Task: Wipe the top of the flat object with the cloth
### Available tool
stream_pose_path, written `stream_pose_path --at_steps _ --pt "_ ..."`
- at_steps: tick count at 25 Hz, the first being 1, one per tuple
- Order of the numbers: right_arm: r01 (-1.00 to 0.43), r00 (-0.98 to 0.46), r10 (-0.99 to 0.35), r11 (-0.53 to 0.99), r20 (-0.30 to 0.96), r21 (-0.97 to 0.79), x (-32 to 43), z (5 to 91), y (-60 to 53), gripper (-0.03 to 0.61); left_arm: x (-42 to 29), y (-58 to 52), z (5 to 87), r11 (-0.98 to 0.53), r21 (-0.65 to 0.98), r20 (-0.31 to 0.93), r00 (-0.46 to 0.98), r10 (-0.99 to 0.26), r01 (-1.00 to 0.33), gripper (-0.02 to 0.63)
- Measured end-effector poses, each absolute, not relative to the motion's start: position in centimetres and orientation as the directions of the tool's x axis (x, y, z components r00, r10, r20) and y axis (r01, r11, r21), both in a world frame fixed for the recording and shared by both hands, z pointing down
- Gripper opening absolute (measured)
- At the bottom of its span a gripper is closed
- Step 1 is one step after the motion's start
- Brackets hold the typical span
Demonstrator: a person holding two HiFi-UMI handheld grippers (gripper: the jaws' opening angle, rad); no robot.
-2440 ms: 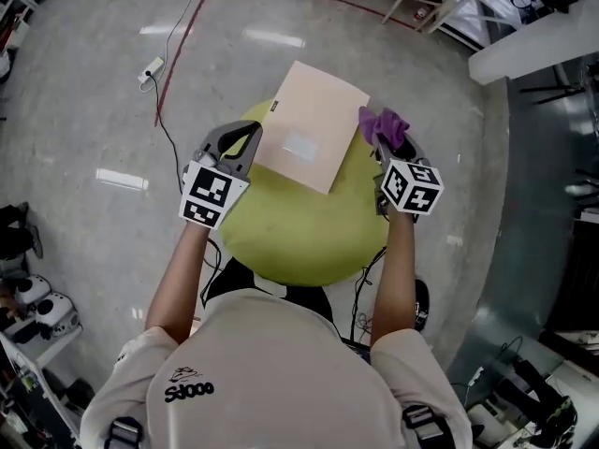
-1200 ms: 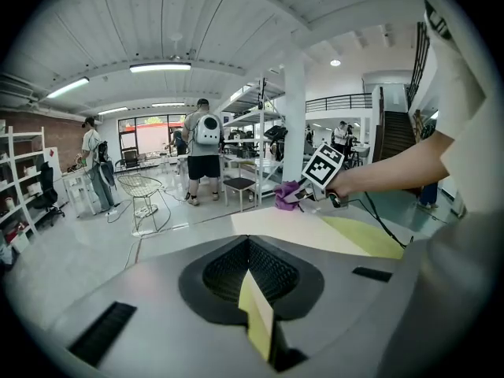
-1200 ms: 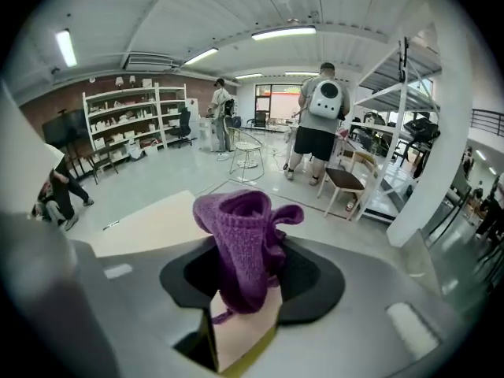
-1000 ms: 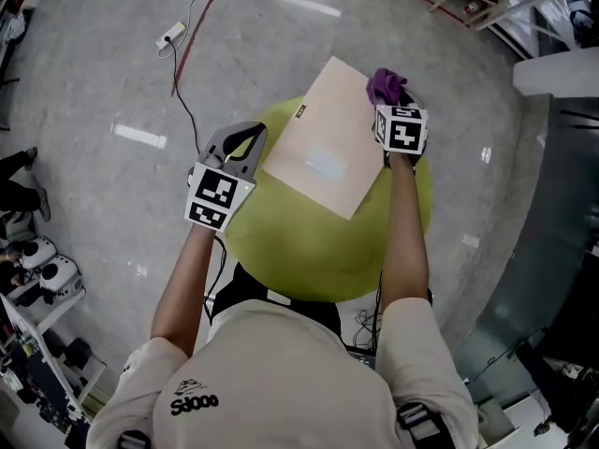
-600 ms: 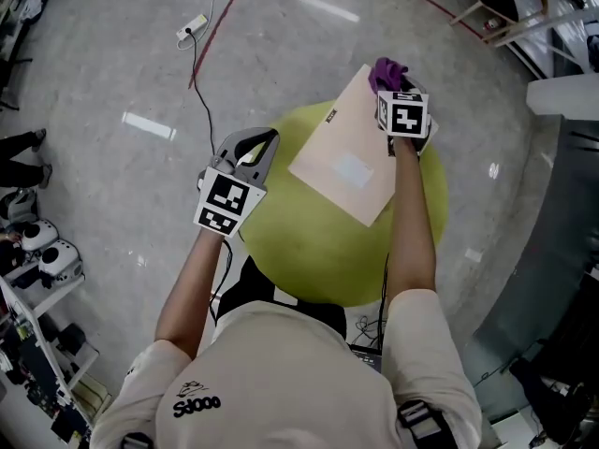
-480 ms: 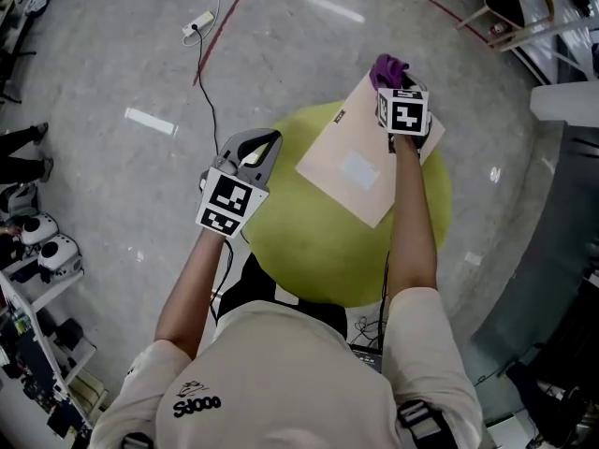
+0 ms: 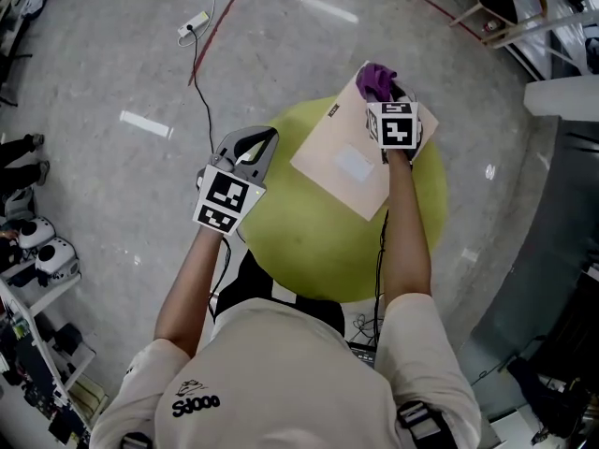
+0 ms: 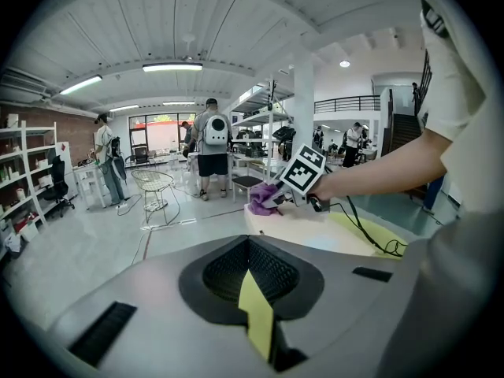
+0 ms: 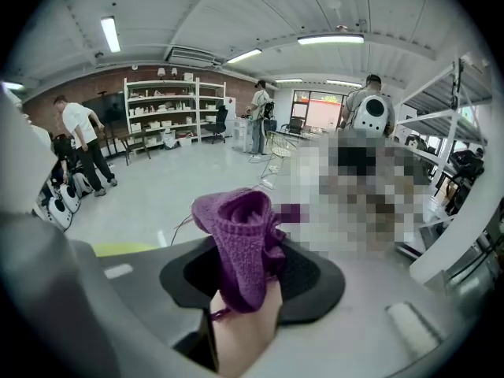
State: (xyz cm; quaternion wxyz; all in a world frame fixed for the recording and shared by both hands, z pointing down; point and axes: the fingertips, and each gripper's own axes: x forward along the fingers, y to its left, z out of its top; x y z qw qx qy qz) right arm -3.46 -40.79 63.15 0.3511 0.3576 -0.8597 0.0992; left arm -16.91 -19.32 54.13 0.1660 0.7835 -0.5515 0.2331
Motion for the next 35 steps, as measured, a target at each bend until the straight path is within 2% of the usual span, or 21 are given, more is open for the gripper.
stream_pose_path --at_steps 13,19,25,35 --pt "-0.797 -0.381 -0.607 0.598 0.697 0.085 10.8 63.1 -36.9 0.178 -10.1 -20.6 53.3 -0.442 0.004 0.529 0.377 -0.761 -0.897 0.005" --pt "-0.851 -0.332 -0.615 0.522 0.715 0.054 14.0 63.5 -34.8 0.178 -9.5 -20.3 53.3 -0.458 -0.001 0.532 0.387 -0.753 -0.889 0.005" --pt "-0.834 -0.357 -0.608 0.550 0.709 0.052 10.1 63.3 -34.0 0.178 -11.8 -20.2 52.7 -0.437 -0.017 0.531 0.363 -0.766 -0.899 0.006" --pt "-0.703 -0.491 -0.512 0.710 0.705 0.026 -4.1 63.7 -32.0 0.178 -17.1 -18.7 52.3 -0.399 -0.038 0.547 0.314 -0.776 -0.916 0.005"
